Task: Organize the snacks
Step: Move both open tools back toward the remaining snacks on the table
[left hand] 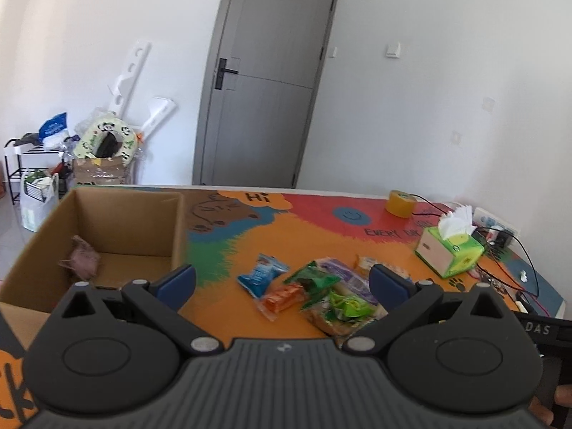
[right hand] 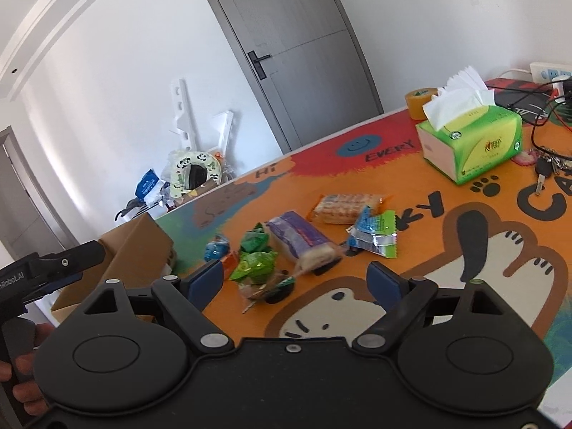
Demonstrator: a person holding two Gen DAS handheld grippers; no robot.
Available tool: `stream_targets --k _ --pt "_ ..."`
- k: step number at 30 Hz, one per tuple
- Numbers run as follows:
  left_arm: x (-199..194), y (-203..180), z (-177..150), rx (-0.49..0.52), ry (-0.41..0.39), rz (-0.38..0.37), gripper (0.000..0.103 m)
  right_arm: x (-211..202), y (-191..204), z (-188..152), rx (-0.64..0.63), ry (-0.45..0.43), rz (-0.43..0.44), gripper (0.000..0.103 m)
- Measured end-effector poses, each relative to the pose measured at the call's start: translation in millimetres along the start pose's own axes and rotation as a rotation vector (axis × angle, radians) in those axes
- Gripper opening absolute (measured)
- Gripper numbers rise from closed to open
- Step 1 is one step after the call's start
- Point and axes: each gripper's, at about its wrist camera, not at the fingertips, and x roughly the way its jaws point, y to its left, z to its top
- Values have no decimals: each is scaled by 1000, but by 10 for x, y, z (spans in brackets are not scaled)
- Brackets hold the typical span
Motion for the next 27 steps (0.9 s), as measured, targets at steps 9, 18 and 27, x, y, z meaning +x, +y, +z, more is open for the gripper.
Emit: stream_targets --k 9,18,27 --pt "355 -258 -96 5 42 -57 100 158 -252 -14 43 18 -47 77" --pt "793 -464 -224 15 104 -71 99 216 -406 -3 62 10 -81 77" --pt "1063 -666 -331 47 139 -67 92 315 -548 34 89 16 -86 77"
